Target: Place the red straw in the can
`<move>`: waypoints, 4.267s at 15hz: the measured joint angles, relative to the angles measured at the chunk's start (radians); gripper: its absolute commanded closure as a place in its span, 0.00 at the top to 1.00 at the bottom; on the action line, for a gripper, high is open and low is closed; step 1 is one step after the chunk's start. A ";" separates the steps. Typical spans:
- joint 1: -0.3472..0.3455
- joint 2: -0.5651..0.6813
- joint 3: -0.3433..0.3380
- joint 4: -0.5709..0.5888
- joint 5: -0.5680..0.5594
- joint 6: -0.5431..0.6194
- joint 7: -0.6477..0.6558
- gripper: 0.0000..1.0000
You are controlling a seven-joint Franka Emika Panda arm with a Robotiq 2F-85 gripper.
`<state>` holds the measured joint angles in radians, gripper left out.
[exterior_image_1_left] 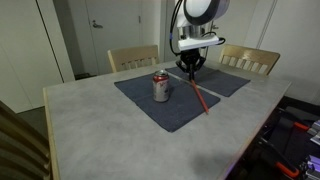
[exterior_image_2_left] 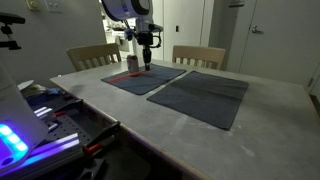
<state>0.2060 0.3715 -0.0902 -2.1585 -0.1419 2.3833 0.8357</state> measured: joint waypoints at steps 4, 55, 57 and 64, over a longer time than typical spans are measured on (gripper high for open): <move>0.018 0.000 -0.007 0.000 -0.076 0.000 0.108 0.02; 0.076 -0.181 0.215 0.139 -1.090 -0.459 0.969 0.02; 0.075 -0.181 0.215 0.147 -1.102 -0.459 0.967 0.02; 0.055 -0.165 0.215 0.240 -1.127 -0.336 0.880 0.02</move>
<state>0.2612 0.2063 0.1244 -1.9189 -1.2688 2.0469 1.7160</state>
